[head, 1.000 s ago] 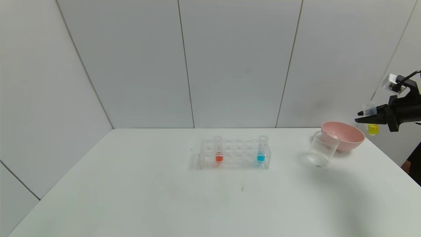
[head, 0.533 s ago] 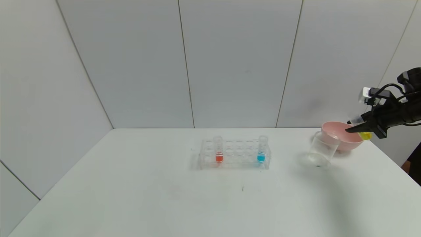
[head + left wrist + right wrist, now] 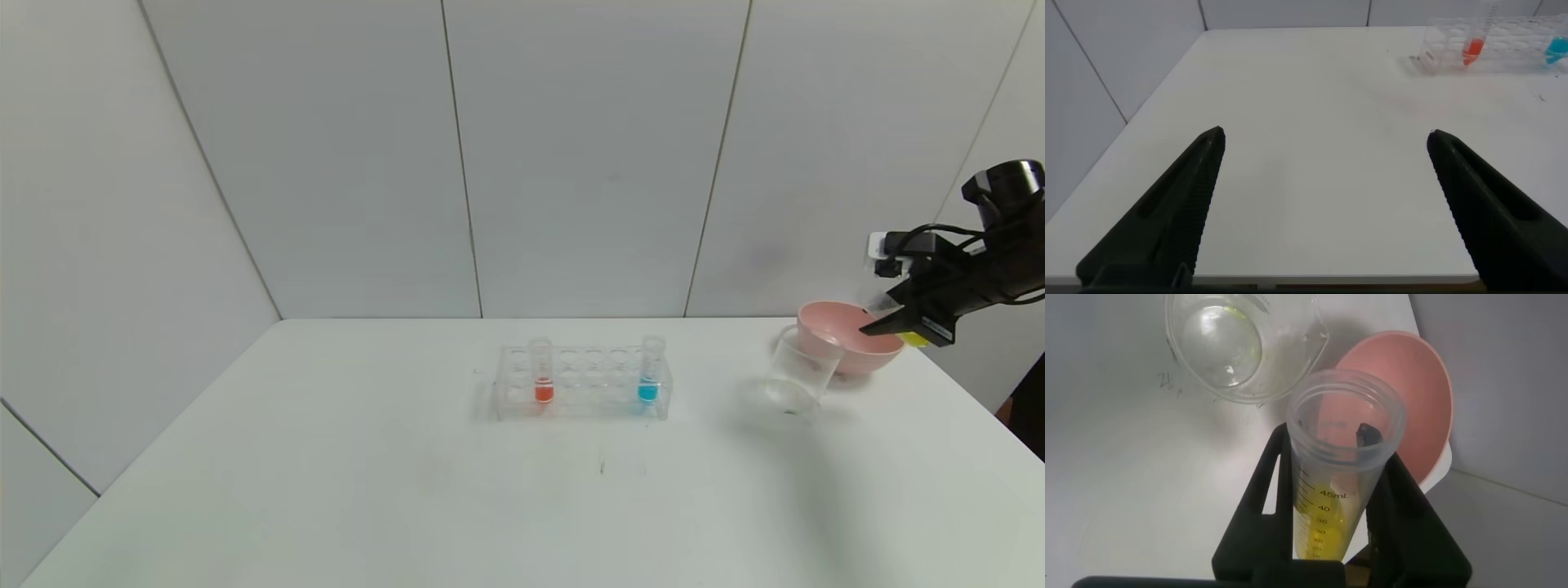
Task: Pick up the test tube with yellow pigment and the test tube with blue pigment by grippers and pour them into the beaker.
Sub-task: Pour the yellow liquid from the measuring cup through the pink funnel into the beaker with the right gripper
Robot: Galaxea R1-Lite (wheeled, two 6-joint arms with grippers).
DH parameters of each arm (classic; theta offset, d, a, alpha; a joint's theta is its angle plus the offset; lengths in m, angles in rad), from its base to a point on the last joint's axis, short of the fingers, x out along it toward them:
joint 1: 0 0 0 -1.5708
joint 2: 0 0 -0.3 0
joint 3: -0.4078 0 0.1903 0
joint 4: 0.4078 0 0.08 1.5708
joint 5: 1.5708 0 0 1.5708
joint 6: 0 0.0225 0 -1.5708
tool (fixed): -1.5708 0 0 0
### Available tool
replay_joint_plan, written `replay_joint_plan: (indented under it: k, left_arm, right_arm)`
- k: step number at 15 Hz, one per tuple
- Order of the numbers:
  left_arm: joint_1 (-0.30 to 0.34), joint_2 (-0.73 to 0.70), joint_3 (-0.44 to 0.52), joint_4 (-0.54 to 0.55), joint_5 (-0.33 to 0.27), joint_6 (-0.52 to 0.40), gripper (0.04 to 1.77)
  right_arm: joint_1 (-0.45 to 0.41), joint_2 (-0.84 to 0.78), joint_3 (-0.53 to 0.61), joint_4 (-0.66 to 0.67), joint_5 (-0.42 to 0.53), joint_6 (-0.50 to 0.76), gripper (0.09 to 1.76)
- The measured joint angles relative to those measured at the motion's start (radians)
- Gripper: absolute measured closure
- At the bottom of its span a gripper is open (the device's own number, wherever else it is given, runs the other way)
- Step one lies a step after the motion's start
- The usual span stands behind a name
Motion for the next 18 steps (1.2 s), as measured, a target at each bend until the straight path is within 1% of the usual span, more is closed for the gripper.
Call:
replay_joint_plan:
  k: [3,18]
  left_arm:
    - [0.0,0.0,0.0,0.0,0.0,0.0,0.05]
    - [0.0,0.0,0.0,0.0,0.0,0.0,0.05]
  right_arm:
    - [0.024,0.0,0.0,0.0,-0.093,-0.001,1.28]
    - [0.118,0.005,0.0,-0.018,-0.385,-0.02,1.28]
